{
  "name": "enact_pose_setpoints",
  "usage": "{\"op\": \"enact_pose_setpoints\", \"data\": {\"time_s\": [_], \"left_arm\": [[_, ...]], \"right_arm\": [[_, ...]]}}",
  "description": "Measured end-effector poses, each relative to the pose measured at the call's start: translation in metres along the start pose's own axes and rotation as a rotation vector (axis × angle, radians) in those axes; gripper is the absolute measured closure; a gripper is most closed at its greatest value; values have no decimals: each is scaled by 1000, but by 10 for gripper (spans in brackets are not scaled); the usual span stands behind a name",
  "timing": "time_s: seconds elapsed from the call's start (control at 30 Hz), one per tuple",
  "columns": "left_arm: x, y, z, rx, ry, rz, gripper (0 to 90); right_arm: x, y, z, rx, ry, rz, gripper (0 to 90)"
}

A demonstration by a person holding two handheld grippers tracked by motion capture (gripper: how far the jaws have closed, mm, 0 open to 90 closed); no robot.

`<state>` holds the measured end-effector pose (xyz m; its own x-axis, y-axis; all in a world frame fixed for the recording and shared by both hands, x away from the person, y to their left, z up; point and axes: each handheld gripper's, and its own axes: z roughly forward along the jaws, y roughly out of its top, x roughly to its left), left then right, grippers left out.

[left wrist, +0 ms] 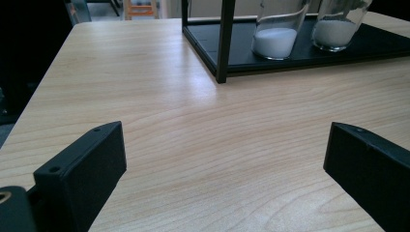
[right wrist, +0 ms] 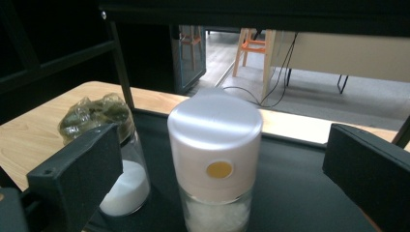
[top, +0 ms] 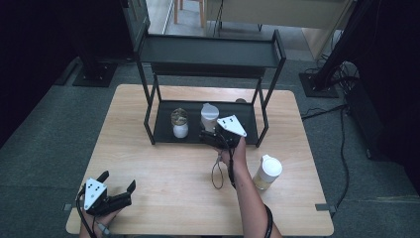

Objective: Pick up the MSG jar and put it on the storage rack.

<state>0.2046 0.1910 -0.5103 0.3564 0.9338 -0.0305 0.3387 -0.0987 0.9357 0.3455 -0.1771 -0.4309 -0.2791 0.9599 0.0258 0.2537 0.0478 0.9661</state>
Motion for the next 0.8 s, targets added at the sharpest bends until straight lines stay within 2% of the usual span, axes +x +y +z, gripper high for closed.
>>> {"op": "enact_pose_setpoints", "data": {"time_s": [0.27,0.57,0.8], "left_arm": [[0,0,0,-1,2,-3,13],[0,0,0,-1,3,-4,13],[0,0,1,-1,5,-4,13]], "right_arm": [[-6,15,-14,-23,15,-12,1],[-12,32,-29,-46,2,-40,1],[-22,40,-40,-57,-2,-28,1]]}}
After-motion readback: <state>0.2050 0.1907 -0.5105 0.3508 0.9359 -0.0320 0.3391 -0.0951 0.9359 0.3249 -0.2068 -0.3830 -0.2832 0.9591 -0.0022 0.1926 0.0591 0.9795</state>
